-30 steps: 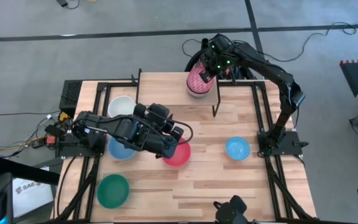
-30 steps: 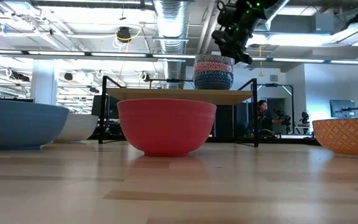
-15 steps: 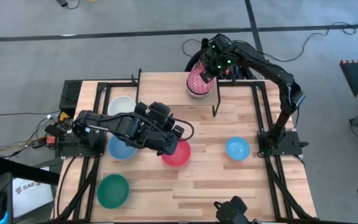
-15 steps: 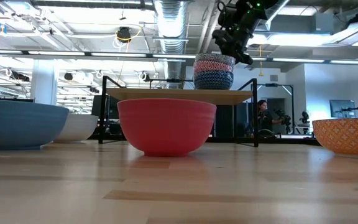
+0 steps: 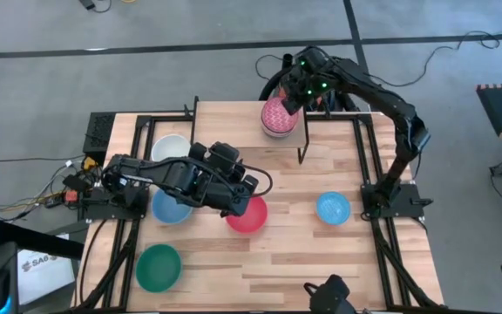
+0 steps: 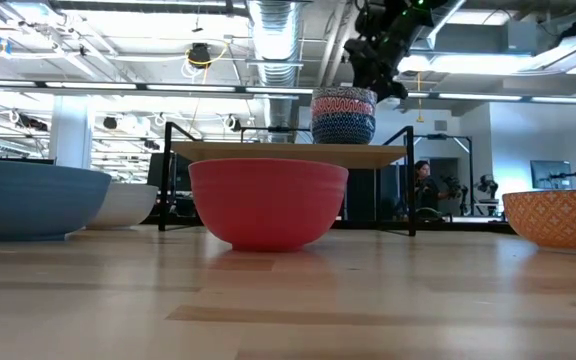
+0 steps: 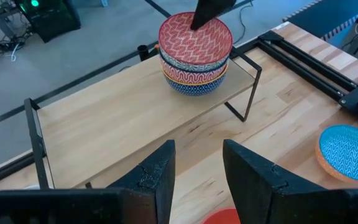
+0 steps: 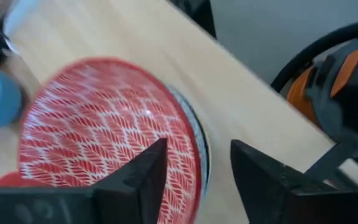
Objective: Place and stack bowls onto a shelf
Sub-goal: Stack the light blue patterned bowl on top of the red patterned bowl on the shelf
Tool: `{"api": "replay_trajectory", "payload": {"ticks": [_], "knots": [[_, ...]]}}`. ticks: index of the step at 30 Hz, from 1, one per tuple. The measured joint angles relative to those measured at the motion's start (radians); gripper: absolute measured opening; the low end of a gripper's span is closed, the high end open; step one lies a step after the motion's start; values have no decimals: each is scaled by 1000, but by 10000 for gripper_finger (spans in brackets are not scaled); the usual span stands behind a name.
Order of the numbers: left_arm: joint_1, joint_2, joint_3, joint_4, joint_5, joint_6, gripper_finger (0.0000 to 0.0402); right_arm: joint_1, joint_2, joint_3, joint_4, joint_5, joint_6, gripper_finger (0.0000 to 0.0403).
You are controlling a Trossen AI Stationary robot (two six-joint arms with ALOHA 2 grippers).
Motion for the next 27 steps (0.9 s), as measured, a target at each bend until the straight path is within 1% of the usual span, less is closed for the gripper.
{"api": "replay_trajectory", "payload": {"ticks": [4,7,10,12,17,23,27], "knots": [[2,0,0,0,0,0,120,-8,-42,0,33,-1,0,222],[10,0,0,0,7,8,120,-7,-84,0,86,-10,-9,223],[23,0,0,6,17,25,120,7,-101,0,184,-52,-17,218],[30,0,0,11,24,34,120,27,-93,0,249,-56,-20,213],[30,0,0,11,24,34,120,62,-54,0,325,-67,-45,206],[30,0,0,10,17,27,120,75,-7,-1,398,-83,-55,203],[29,0,0,9,11,26,120,74,-1,-6,445,-104,-50,203]]}}
